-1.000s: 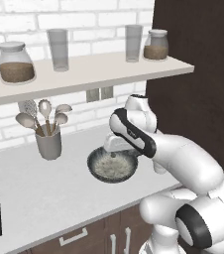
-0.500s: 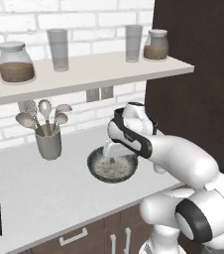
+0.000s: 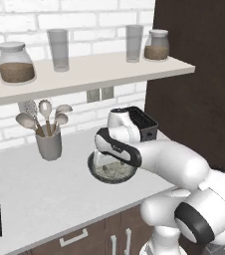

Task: Grab a lemon wedge from the fridge and one ice cube from the ice bowl, and put them in the glass of lemonade.

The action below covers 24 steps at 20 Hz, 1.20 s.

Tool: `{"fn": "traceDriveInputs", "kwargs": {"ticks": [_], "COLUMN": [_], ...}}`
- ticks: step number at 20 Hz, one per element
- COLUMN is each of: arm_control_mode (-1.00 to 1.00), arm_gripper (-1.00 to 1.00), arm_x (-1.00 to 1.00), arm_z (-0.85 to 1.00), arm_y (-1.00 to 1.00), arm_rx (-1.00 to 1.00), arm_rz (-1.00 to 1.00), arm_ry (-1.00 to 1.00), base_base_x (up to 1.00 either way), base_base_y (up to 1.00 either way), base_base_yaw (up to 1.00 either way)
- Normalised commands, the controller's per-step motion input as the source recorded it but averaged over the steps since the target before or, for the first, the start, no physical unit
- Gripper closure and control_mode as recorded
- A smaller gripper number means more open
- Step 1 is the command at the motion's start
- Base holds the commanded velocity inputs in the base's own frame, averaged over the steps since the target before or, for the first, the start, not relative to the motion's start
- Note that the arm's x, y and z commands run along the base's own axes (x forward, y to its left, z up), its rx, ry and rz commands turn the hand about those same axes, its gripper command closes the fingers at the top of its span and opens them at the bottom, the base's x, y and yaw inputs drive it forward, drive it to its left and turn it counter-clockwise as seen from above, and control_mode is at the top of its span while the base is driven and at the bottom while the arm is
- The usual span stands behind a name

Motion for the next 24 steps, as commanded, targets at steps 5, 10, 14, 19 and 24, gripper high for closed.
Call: {"fn": "traceDriveInputs", "kwargs": {"ticks": [5,10,14,19,24], "arm_control_mode": [-1.00,-1.00,-1.00,-1.00,-1.00], "arm_gripper": [-1.00,-1.00,-1.00,-1.00,-1.00], "arm_x": [0.32,0.35,0.01,0.00,0.14], "arm_z": [-0.11,-0.36,-0.40,-0.04,-0.09], "arm_y": [0.07,-0.09,-0.24,-0.19,0.00], "arm_rx": [-0.01,0.00,0.00,0.00,0.00], "arm_rz": [-0.01,-0.03,0.00,0.00,0.01], "arm_ry": [0.02,0.03,0.04,-0.02,0.00], "base_base_x": [0.00,0.00,0.00,0.00,0.00], "base_base_y": [0.00,0.00,0.00,0.00,0.00], "base_base_yaw": [0.00,0.00,0.00,0.00,0.00]}}
